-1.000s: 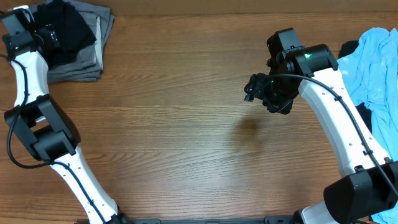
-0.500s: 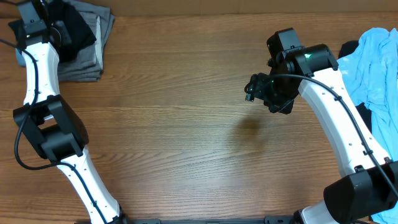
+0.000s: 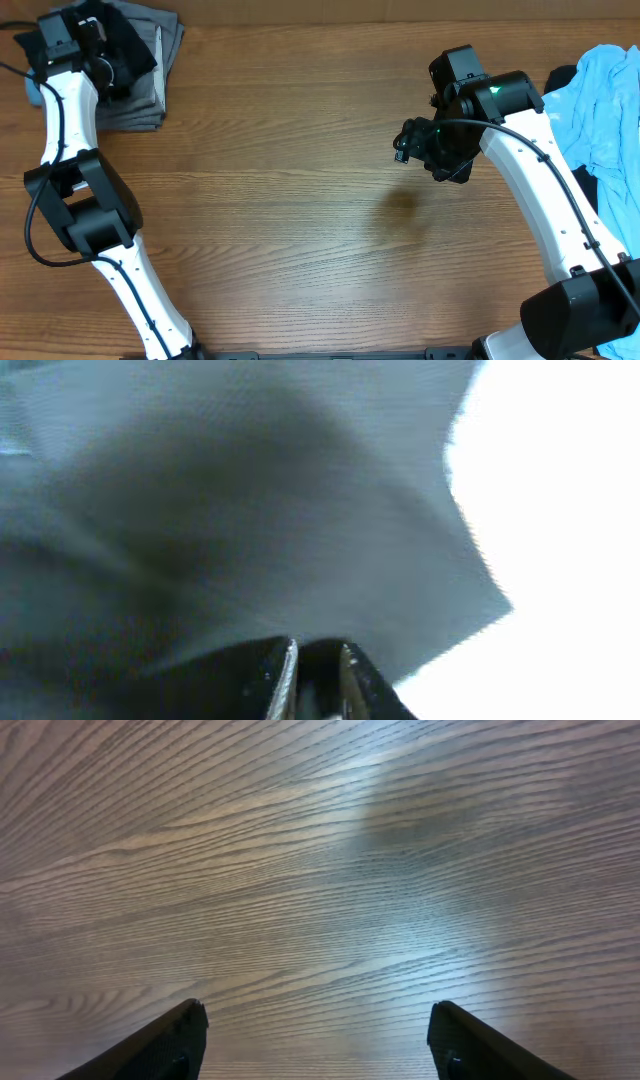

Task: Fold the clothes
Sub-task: 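Lower the black shirt onto the grey stack and open the left gripper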

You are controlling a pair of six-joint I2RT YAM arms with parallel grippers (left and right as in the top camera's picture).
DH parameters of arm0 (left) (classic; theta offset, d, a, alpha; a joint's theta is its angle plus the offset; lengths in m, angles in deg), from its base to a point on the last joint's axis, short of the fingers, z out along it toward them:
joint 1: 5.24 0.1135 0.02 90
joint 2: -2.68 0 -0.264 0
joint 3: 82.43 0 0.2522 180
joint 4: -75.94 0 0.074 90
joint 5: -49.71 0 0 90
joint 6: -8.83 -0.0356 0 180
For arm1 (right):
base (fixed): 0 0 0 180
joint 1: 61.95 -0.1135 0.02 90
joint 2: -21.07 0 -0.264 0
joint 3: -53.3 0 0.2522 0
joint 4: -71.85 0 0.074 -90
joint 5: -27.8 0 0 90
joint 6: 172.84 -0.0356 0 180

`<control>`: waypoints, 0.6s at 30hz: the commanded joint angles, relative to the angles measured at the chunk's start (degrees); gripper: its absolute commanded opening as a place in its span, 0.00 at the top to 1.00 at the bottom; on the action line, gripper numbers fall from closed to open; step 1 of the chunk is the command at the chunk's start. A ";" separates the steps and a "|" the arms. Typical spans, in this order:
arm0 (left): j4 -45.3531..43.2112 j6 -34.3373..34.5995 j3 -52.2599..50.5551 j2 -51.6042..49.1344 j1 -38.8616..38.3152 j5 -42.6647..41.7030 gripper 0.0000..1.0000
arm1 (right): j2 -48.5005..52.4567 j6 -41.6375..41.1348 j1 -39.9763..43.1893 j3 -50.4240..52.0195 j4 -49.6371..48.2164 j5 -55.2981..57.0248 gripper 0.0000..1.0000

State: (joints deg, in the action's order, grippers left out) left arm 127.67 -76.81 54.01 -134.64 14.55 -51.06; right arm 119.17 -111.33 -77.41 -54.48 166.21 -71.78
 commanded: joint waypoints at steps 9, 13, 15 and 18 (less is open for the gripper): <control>9.16 5.86 0.90 21.49 -2.49 -9.11 0.00 | -0.13 -0.07 -0.24 -0.20 -1.86 0.55 0.25; 16.37 5.86 0.90 28.06 -2.40 -17.18 0.00 | -1.75 -0.04 -0.24 -0.63 -1.97 0.57 0.28; 20.39 4.55 0.87 31.30 -2.45 -21.44 0.00 | -3.58 0.00 -0.39 -0.61 -1.22 0.85 0.30; 27.74 2.27 0.87 35.45 -3.34 -22.23 0.00 | -6.80 -0.07 -1.75 -0.48 0.33 4.33 0.32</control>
State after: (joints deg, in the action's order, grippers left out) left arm 151.52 -72.36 54.31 -102.40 11.97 -68.10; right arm 117.64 -111.33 -77.72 -54.48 165.95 -70.67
